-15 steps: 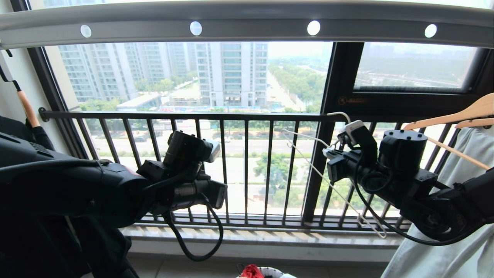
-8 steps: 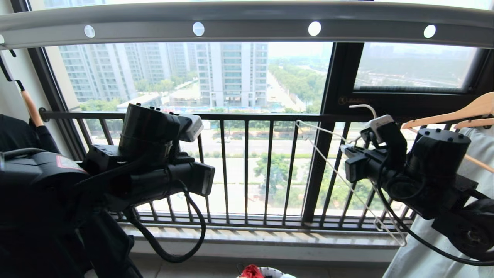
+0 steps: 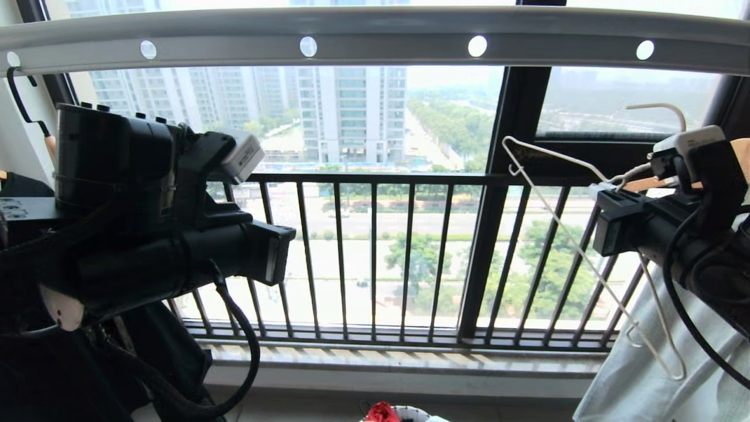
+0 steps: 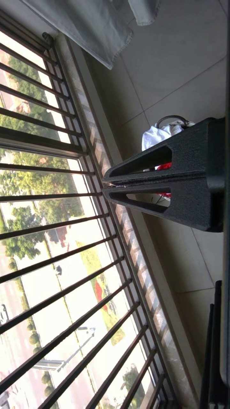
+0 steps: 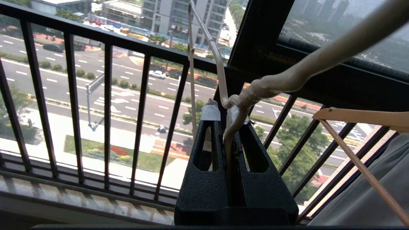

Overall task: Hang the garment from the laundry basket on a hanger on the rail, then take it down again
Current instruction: Hang the clothes rack on the clothesline

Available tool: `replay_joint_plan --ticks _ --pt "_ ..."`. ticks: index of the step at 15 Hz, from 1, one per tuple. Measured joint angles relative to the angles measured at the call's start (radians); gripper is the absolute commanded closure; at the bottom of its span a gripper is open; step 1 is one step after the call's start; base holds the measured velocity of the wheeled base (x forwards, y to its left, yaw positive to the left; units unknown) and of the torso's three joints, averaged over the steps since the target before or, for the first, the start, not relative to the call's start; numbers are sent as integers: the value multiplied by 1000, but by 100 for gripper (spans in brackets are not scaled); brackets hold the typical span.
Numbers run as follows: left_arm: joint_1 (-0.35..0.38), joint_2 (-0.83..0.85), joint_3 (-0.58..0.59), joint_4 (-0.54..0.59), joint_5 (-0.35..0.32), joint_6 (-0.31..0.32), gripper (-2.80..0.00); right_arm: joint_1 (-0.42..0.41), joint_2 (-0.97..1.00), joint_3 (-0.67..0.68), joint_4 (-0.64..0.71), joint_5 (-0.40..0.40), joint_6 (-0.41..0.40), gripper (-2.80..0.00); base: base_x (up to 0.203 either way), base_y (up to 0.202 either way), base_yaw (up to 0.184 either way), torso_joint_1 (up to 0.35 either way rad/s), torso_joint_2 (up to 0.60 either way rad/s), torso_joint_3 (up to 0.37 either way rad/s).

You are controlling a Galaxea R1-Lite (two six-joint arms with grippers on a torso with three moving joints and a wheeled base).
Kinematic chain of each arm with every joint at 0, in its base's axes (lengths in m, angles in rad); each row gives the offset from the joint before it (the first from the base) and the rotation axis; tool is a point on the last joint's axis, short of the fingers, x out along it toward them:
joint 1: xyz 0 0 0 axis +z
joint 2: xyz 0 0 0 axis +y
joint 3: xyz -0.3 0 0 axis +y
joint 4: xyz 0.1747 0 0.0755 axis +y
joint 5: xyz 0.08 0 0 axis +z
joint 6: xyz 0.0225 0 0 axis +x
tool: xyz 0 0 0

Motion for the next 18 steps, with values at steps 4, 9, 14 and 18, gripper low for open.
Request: replay_joint_plan --ticks 4,9,14,18 --pt "0 -43 7 0 0 13 0 -2 -71 -80 106 -16 -26 0 0 0 0 0 0 0" --pt "2 -76 10 -13 1 30 0 -10 -91 -175 233 -22 -38 0 0 0 0 0 0 0" --pt "4 -118 9 -11 1 34 0 65 -78 -275 360 -21 -45 0 0 0 0 0 0 0" --pt "5 -139 5 -13 1 36 0 141 -68 -313 403 -70 -46 0 0 0 0 0 0 0"
